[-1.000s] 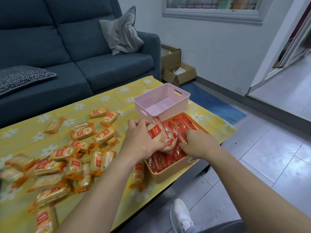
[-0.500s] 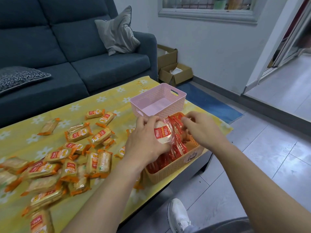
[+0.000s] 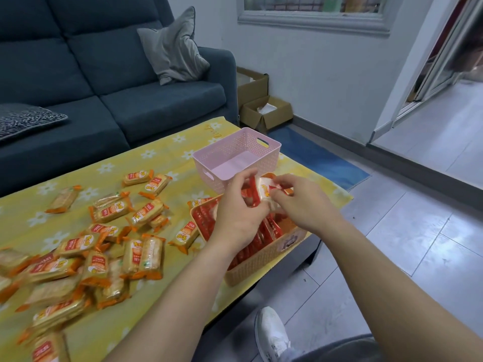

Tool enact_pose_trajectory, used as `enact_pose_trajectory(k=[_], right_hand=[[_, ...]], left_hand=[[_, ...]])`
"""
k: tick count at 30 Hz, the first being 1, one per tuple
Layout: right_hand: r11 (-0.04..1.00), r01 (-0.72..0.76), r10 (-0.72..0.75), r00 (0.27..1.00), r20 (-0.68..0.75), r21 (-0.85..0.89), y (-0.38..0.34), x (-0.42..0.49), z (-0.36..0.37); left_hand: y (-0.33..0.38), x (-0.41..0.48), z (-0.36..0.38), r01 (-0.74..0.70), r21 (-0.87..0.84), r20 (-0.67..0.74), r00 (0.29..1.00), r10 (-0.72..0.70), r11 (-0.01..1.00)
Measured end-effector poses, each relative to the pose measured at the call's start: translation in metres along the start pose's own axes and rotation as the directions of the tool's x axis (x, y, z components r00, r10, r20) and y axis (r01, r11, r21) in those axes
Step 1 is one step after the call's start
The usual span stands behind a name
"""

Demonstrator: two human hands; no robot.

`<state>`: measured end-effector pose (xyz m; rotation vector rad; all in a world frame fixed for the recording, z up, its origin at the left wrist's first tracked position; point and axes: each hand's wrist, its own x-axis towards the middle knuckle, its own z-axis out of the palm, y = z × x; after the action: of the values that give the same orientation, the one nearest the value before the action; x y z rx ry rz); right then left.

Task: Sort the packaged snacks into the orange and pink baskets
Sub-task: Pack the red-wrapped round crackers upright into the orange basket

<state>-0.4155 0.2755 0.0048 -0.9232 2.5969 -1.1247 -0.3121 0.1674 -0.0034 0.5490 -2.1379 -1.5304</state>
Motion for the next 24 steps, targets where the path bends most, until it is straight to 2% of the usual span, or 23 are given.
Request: enact_pose_trajectory(k=[3, 5, 7, 8, 9, 10, 11, 12, 13, 15, 20, 24], right_hand=[[0.982, -0.105, 0.089, 0.99, 0.105, 0.159, 0.0, -0.001, -0.002], [0.977, -0.142, 0.122, 0.984, 0.129, 0.157, 0.007, 0.001, -0.002], [0.99, -0.14, 0.136, 0.985, 0.104, 0.031, 0.015, 0.005, 0.001], [0.99, -0.139, 0.141, 0.987, 0.081, -0.028, 0.018, 0.006, 0.002], [0.988, -0.138, 0.143, 0.987, 0.071, -0.074, 0.02, 0.008, 0.005], [0.984, -0.13, 0.14, 0.988, 0.071, -0.12, 0.023, 0.01, 0.007], [0.978, -0.118, 0.132, 0.988, 0.076, -0.171, 0.026, 0.012, 0.01], [0.97, -0.108, 0.128, 0.989, 0.078, -0.216, 0.028, 0.014, 0.013], [0.961, -0.107, 0.129, 0.989, 0.074, -0.254, 0.03, 0.015, 0.014], [0.935, -0.093, 0.123, 0.99, 0.068, -0.341, 0.029, 0.016, 0.015], [0.857, -0.046, 0.131, 0.983, 0.13, -0.514, 0.024, 0.015, 0.023], [0.813, 0.012, 0.192, 0.938, 0.288, -0.582, 0.024, 0.011, 0.035]], left_hand=[[0.002, -0.001, 0.009, 0.081, -0.197, 0.119, 0.991, -0.059, 0.977], [0.004, 0.001, 0.01, 0.135, -0.195, 0.214, 0.973, -0.092, 0.972], [0.003, 0.006, 0.001, 0.081, -0.022, 0.178, 0.981, -0.076, 0.996], [0.0, 0.01, -0.006, 0.036, 0.137, 0.115, 0.992, -0.052, 0.99], [-0.003, 0.014, -0.015, 0.014, 0.344, 0.054, 0.998, -0.034, 0.939], [-0.008, 0.016, -0.023, 0.023, 0.552, 0.023, 0.999, -0.043, 0.834], [-0.013, 0.017, -0.029, 0.064, 0.694, 0.003, 0.996, -0.091, 0.717], [-0.018, 0.016, -0.033, 0.123, 0.753, -0.009, 0.984, -0.178, 0.646], [-0.023, 0.016, -0.035, 0.171, 0.759, -0.003, 0.966, -0.259, 0.629], [-0.029, 0.016, -0.035, 0.223, 0.712, 0.013, 0.944, -0.331, 0.666], [-0.023, 0.024, -0.038, 0.28, 0.651, -0.078, 0.949, -0.305, 0.705], [-0.016, 0.024, -0.051, 0.34, 0.613, -0.128, 0.933, -0.335, 0.713]])
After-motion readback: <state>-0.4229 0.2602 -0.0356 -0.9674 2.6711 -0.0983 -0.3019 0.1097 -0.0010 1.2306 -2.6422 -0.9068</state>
